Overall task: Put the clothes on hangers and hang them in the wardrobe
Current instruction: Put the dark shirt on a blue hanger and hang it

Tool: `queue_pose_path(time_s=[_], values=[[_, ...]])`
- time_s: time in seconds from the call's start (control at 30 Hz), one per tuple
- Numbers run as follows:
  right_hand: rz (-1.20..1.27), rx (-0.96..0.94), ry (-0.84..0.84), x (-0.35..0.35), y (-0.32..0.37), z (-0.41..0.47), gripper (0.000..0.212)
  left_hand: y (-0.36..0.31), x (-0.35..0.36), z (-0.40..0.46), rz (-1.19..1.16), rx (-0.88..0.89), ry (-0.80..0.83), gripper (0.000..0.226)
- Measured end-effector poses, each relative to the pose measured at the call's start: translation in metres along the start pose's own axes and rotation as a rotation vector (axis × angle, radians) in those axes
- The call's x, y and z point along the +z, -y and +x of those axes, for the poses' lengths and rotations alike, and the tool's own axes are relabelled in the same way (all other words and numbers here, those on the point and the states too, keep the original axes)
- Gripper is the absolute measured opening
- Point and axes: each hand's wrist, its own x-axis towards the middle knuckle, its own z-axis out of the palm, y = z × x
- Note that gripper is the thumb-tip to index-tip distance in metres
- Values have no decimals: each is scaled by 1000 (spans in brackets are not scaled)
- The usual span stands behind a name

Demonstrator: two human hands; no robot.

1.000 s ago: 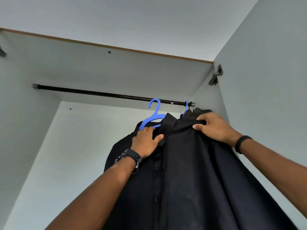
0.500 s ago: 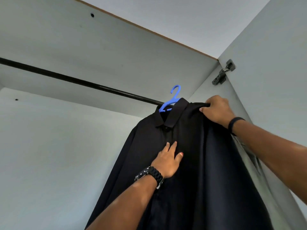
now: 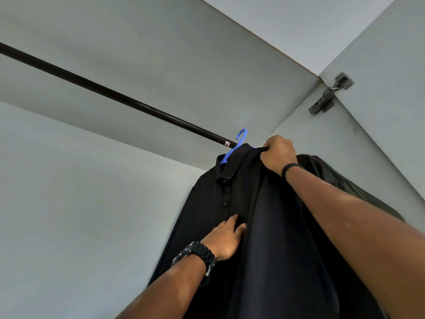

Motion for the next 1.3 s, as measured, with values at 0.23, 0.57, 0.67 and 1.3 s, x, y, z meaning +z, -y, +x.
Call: queue_pose_path(time_s=[0.23, 0.57, 0.67, 1.3], values=[[-67, -5, 78, 23, -21, 23, 22, 13, 6, 21, -21, -16, -62, 57], [-82, -40, 240, -25, -38, 15, 31, -15, 23, 34, -297, 23, -167, 64], [122, 143, 339, -30, -52, -5, 46, -44, 24, 24, -481, 29, -185, 68], [-109, 269, 376, -117, -72, -99, 37, -97, 41, -67, -417, 62, 81, 47]])
